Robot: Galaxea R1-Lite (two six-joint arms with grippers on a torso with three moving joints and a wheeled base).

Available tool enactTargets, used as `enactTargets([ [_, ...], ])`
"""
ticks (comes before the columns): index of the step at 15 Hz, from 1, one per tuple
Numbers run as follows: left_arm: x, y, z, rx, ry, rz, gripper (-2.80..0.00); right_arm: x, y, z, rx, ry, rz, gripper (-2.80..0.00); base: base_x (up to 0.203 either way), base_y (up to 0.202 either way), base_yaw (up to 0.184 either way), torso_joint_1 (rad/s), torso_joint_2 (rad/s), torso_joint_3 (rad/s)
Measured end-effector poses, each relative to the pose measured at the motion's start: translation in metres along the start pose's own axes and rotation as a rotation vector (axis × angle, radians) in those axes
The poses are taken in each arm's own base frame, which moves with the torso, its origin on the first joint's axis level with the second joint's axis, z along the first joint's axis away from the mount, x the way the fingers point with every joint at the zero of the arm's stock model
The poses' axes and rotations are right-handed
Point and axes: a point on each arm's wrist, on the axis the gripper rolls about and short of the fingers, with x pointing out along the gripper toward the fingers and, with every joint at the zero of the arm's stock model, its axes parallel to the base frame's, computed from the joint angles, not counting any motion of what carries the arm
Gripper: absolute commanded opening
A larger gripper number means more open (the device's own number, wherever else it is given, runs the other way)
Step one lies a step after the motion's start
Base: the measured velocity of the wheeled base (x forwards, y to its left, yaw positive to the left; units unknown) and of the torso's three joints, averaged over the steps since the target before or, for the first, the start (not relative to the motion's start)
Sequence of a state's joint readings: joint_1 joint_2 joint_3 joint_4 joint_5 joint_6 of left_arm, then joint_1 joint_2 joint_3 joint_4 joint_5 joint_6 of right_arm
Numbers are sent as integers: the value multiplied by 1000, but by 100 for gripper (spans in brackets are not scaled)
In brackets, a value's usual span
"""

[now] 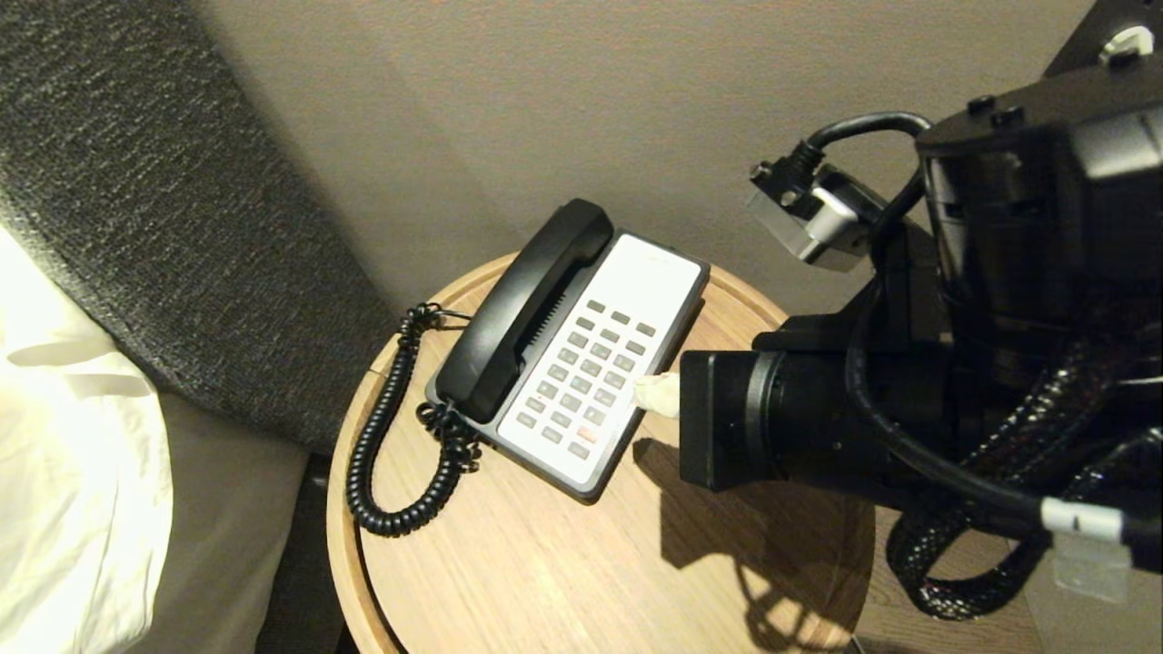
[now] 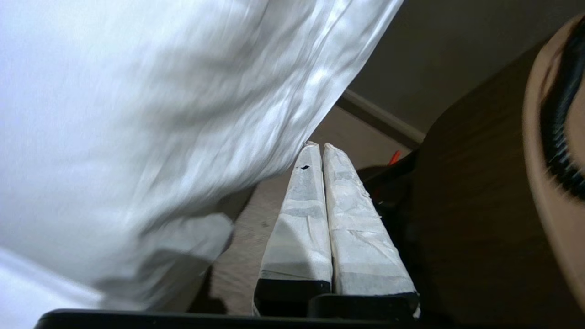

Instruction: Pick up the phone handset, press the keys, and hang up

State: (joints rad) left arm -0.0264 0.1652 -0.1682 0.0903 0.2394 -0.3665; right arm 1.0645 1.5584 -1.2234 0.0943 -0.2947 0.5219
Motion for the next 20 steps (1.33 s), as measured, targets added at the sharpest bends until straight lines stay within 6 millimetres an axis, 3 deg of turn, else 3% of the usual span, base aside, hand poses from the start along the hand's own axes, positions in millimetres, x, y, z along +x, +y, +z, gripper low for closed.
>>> enactTargets([
  [3,-4,8,-24,176,-28,-65,-280,-13,-3,4,7,-30,-3,-280,0,0,0,0,0,0],
  [7,-2,6,-31,419,-130,-252,-280,-28,-9,2,9,-46,-5,-280,0,0,0,0,0,0],
  [17,-2,6,-32,419,-144,-250,-280,-75,-31,-4,30,-122,-30,-280,0,0,0,0,0,0],
  [20,-2,6,-32,419,-144,-250,-280,-94,-63,-26,43,-133,-127,-280,0,0,0,0,0,0],
])
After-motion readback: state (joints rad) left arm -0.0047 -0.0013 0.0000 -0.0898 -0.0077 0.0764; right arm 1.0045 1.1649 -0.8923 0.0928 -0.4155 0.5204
